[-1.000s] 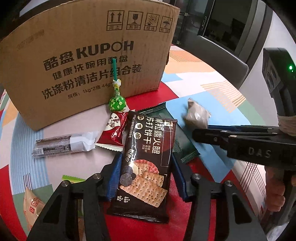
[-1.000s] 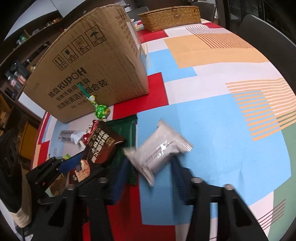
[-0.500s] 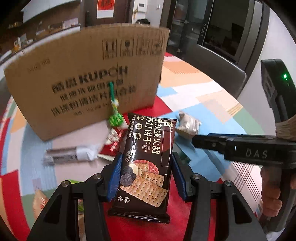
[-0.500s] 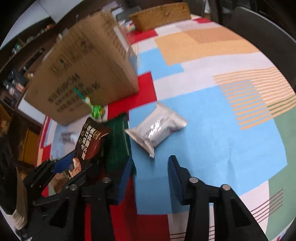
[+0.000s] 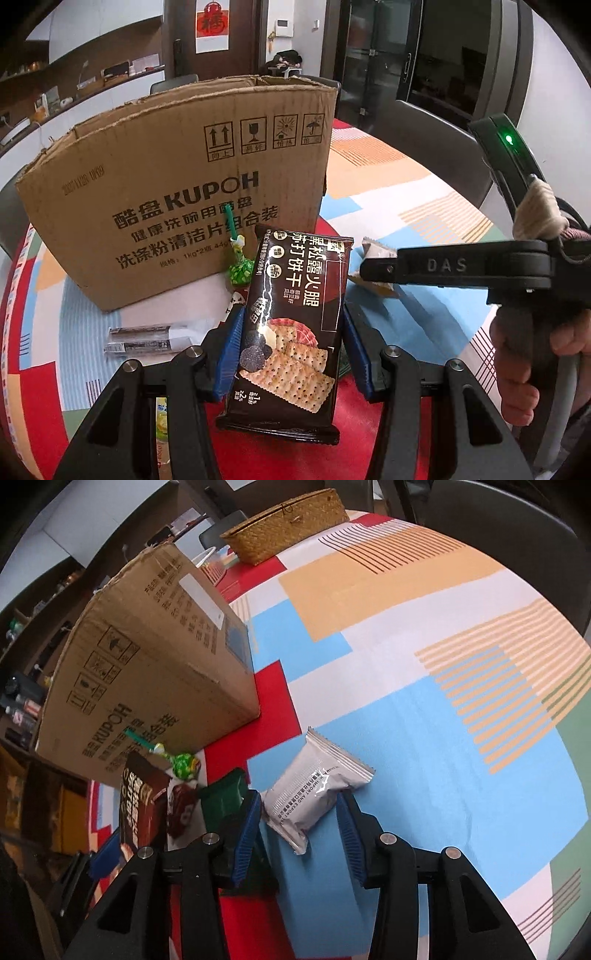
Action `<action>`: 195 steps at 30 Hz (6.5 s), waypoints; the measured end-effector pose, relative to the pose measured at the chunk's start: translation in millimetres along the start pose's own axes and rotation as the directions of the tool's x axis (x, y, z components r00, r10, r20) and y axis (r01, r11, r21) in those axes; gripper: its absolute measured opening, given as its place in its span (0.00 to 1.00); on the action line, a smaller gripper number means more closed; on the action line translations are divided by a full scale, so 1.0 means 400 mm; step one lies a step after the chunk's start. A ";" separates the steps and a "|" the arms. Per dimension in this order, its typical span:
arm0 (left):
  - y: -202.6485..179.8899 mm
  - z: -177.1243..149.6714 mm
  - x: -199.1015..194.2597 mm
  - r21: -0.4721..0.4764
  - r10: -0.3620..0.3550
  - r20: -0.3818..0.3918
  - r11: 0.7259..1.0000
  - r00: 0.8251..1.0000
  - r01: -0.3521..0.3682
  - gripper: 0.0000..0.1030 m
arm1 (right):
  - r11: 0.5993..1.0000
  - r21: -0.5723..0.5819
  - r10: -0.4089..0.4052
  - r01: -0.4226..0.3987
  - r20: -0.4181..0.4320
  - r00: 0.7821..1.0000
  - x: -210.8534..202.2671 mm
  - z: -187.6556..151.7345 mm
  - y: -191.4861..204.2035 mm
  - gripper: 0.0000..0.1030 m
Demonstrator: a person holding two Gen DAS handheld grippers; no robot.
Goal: Organize snacks
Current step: 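Lift the cracker packet and white pastry toward the cardboard box, then open both tools over the box to drop the cracker packet and pastry, then grasp the biscuit bag with the left tool while the right tool grasps the green bar, then carry the biscuit bag and green bar over the box and release both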
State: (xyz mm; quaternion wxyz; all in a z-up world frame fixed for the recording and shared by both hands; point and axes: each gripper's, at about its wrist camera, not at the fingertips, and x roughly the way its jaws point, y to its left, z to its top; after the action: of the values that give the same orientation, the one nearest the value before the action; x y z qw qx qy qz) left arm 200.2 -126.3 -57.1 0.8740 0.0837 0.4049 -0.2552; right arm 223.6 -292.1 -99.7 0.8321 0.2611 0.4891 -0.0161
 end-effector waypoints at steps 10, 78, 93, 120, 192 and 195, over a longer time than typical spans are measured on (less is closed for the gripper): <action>0.015 -0.001 0.001 -0.020 -0.004 -0.004 1.000 1.000 0.004 0.49 | 1.000 -0.018 -0.019 0.020 0.023 1.000 0.004 0.037 0.024 0.61; 0.265 0.312 -0.291 -0.153 0.167 0.233 0.979 0.958 -0.134 0.49 | 0.887 -0.462 0.134 0.024 0.305 0.943 -0.285 0.203 0.447 0.30; 0.320 0.361 -0.152 -0.169 0.195 0.087 0.969 0.977 -0.179 0.62 | 0.876 -0.480 0.078 0.036 0.214 0.974 -0.146 0.296 0.475 0.30; 0.275 0.001 -0.394 -0.378 0.400 0.085 0.860 0.912 -0.342 0.81 | 0.872 -0.460 0.016 0.168 0.371 0.929 -0.261 -0.002 0.408 0.71; 0.274 -0.214 -0.129 -0.449 0.194 -0.221 0.850 0.956 -0.276 0.50 | 0.869 -0.458 -0.169 0.188 0.082 0.982 0.007 -0.151 0.250 0.43; 0.266 -0.207 -0.146 -0.442 0.200 -0.204 0.855 0.958 -0.272 0.49 | 0.871 -0.456 -0.158 0.181 0.089 0.983 -0.010 -0.150 0.254 0.43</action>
State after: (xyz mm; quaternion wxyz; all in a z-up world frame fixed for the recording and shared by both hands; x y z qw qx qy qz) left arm 168.3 16.0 -74.2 0.8599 -0.0604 0.5058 -0.0340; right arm 201.9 -178.4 -77.1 0.8772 0.0109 0.4796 0.0215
